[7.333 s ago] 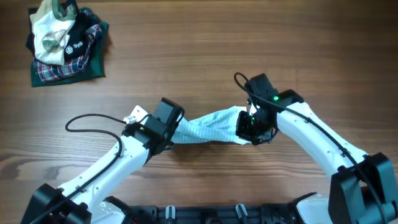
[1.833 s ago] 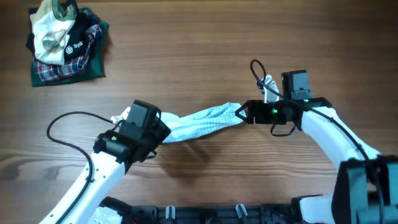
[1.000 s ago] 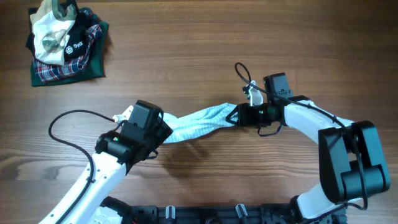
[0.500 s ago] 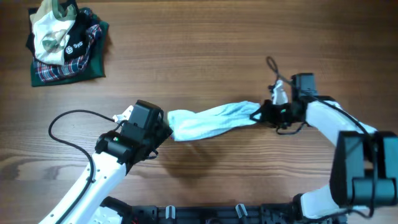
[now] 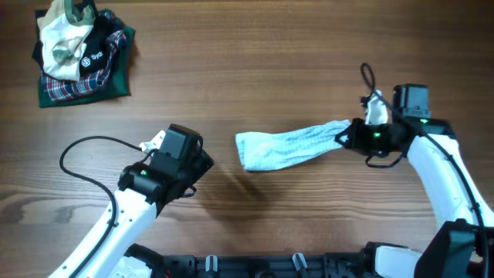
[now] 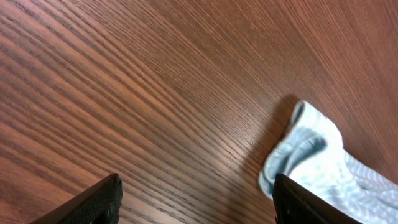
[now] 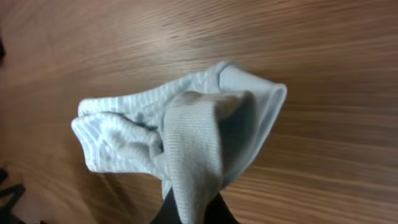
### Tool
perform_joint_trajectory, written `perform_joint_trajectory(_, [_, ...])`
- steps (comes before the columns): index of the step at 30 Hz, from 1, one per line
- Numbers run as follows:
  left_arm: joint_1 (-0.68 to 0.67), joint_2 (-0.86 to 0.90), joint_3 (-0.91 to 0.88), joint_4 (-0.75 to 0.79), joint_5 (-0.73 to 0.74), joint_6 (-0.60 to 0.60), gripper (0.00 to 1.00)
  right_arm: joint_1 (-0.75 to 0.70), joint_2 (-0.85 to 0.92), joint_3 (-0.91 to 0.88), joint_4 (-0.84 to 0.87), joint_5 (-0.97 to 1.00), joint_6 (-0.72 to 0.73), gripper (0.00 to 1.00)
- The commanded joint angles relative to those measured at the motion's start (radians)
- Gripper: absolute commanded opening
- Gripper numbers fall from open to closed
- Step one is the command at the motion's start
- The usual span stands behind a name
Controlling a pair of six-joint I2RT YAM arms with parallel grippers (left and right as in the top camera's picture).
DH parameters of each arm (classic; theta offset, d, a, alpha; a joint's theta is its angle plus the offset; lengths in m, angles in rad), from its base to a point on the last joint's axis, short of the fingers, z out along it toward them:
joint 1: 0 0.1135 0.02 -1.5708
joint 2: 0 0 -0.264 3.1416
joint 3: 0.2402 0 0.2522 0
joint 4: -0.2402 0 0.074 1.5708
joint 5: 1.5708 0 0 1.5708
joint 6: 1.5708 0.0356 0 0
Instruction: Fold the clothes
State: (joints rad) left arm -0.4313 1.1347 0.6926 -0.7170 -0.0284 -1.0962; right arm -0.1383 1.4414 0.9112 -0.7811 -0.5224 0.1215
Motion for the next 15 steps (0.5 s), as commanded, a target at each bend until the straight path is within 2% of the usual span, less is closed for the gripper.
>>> perform_joint_trajectory(1, [-0.005,-0.007,-0.008,0.003,-0.017,0.019,0.78,-0.055,-0.015,0.074,-0.050,0.034,-0.071,0.04])
perform_joint_trajectory(8, [-0.005,-0.007,-0.008,0.022,-0.017,0.019,0.78,0.019,-0.015,0.097,-0.123,0.025,-0.168,0.04])
perform_joint_trajectory(11, [-0.005,-0.007,-0.008,0.032,-0.017,0.016,0.78,0.169,-0.014,0.095,-0.124,0.026,-0.170,0.04])
perform_joint_trajectory(15, [-0.005,-0.007,-0.008,0.031,-0.017,0.016,0.78,0.299,-0.012,0.095,-0.097,0.029,-0.116,0.04])
